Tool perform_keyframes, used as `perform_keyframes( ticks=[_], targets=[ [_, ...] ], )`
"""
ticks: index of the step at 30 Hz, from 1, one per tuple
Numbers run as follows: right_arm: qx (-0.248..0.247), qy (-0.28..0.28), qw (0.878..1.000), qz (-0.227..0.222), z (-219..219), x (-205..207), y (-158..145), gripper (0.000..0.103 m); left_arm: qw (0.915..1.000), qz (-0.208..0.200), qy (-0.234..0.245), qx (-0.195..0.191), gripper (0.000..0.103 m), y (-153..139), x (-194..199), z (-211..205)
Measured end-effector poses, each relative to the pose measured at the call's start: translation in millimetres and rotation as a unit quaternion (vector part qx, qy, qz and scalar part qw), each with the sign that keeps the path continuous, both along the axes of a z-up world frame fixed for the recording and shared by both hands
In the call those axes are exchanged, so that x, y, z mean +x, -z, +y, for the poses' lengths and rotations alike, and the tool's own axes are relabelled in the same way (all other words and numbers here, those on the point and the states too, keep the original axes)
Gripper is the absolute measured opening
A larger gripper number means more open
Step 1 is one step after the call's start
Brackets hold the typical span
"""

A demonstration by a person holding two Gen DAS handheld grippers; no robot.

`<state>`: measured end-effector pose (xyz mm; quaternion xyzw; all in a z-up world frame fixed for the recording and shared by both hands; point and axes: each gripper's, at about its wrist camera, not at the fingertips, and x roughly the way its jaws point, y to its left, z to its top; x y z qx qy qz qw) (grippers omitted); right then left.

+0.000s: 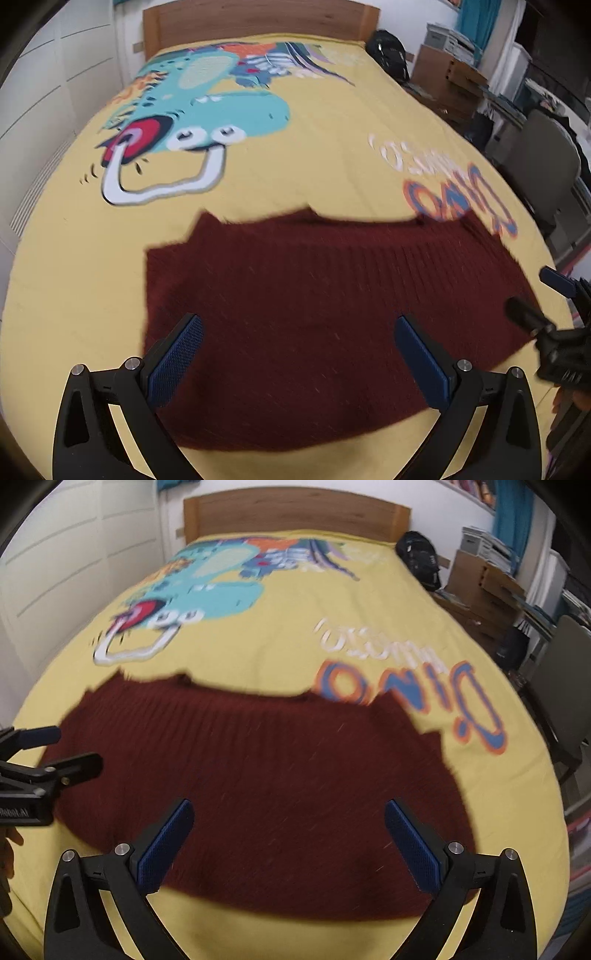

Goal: Fold small clothes

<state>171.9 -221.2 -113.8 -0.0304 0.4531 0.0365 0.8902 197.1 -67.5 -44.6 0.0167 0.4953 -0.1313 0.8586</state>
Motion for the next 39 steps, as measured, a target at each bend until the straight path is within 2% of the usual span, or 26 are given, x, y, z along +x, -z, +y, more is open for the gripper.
perform_keyframes(
  ticks=[5,8,11,15,19,23,26,29,33,39],
  targets=[
    [-0.017,0.006,1.0,0.026,8.6,-9.3,41.2,0.103,0.9992,0.032,0.015,0.021,0.102,44.3,-12.3,-10.4],
    [-0.024,0.016,0.999,0.032,-1.2,-11.6,55.9,0.103,0.9977,0.038,0.02,0.052,0.102,67.0,-16.4,-8.9],
    [-0.01,0.039,0.999,0.036,-23.8,-12.4,60.8,0.103,0.9975,0.031,0.023,0.059,0.102,72.8,-19.3,-0.9],
    [0.004,0.061,0.997,0.04,-51.6,-13.2,62.3,0.103,0.9982,0.026,-0.003,0.053,0.102,73.2,-18.5,25.3],
    [0.019,0.062,0.997,0.044,-61.0,-14.8,67.4,0.103,0.9987,0.033,-0.009,0.039,0.102,79.1,-17.7,40.8],
    [0.033,0.058,0.996,0.051,-63.2,-15.1,74.7,0.103,0.9985,0.036,-0.016,0.038,0.102,82.3,-16.0,39.7],
    [0.025,0.057,0.996,0.058,-60.0,-12.6,65.6,0.103,0.9984,0.037,-0.018,0.038,0.102,83.7,-14.0,39.2],
    [0.022,0.055,0.997,0.046,-55.3,-17.9,46.8,0.103,0.9981,0.051,-0.004,0.035,0.102,81.6,-12.7,40.8],
    [0.015,0.044,0.998,0.036,-49.2,-27.7,25.2,0.103,0.9976,0.065,0.006,0.023,0.102,67.0,-15.1,47.0],
    [0.006,0.041,0.999,0.03,-53.7,-48.4,3.9,0.103,0.9976,0.067,-0.02,0.0,0.102,41.9,-14.0,82.6]
  ],
)
